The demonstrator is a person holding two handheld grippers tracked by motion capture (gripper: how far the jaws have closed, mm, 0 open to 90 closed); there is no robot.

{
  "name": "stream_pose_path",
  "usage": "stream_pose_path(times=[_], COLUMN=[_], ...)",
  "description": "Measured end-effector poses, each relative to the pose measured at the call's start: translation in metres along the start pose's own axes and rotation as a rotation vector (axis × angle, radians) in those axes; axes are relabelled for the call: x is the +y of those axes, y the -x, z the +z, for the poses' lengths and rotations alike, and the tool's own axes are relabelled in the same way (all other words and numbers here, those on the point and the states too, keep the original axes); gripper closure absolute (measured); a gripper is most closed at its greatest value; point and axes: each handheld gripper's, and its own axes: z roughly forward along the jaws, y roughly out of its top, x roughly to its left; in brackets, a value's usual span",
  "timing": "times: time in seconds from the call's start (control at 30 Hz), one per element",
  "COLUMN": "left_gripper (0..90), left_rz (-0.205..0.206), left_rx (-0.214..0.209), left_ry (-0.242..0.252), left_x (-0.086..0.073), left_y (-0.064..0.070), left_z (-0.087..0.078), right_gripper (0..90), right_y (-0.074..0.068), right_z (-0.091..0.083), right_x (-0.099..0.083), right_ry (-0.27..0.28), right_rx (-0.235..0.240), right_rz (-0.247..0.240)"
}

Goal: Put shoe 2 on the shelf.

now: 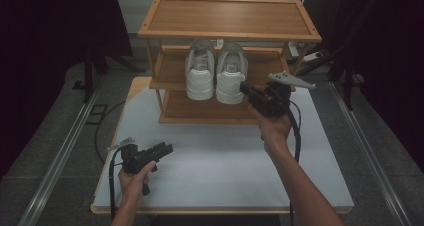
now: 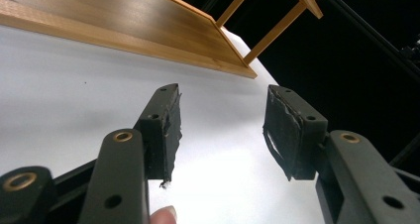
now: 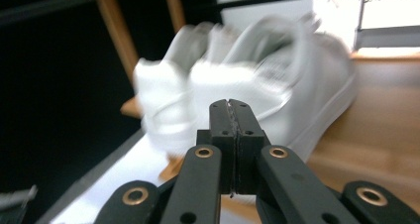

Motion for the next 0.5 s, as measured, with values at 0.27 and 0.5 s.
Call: stream_pose_path(times=[0.27, 0.5], left_gripper=[48.1, 48.1], left_rz=[0.012, 0.010], left_rx=[-0.007, -0.008], left_ry=[-0.018, -0.027], left_x=[-0.001, -0.003], left_y=[0.002, 0.001], left_z=[0.003, 0.006], right_gripper=[89.2, 89.4], right_y=[-0.002, 0.003], right_z=[0.021, 0.030], right_x=[-0.020, -0.022], right_ry=[-0.066, -0.032], right_rx=[-0.037, -0.027], right_rz=[-0.013, 0.012])
